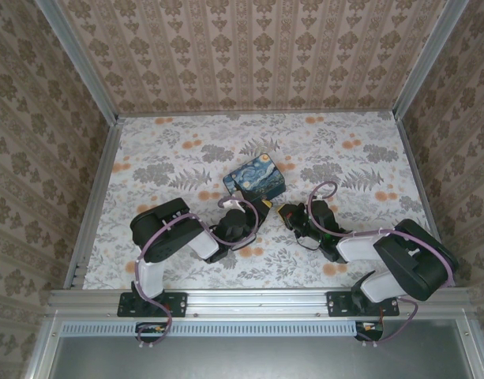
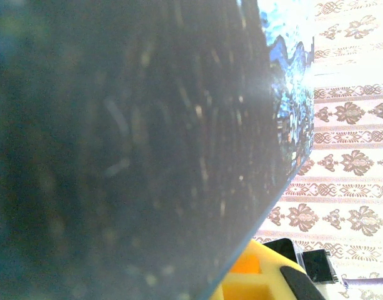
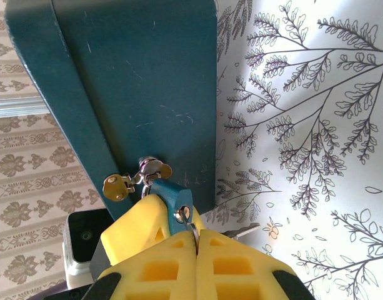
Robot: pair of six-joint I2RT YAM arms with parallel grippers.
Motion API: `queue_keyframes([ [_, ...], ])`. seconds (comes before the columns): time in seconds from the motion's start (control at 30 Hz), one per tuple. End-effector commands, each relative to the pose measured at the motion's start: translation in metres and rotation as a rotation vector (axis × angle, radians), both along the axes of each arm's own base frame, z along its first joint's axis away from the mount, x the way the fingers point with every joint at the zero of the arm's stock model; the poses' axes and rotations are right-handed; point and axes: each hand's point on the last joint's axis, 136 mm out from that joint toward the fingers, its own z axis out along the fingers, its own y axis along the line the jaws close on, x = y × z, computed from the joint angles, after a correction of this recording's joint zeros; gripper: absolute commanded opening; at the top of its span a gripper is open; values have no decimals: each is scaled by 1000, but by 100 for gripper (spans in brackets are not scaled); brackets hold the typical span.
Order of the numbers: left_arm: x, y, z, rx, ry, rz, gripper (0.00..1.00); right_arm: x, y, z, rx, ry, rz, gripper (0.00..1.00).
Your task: Unlock the padlock with the key
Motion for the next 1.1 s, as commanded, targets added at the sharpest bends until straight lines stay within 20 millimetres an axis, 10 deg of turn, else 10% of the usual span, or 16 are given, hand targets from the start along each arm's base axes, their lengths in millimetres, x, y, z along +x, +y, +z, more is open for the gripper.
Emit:
queue_keyframes([
  [0.0, -5, 3, -29, 55, 78, 3, 0, 8, 6, 12, 16, -45, 4, 0],
  [1.07, -11, -6, 0, -64, 111, -28, 0, 19, 29, 48, 71, -354, 153, 0],
])
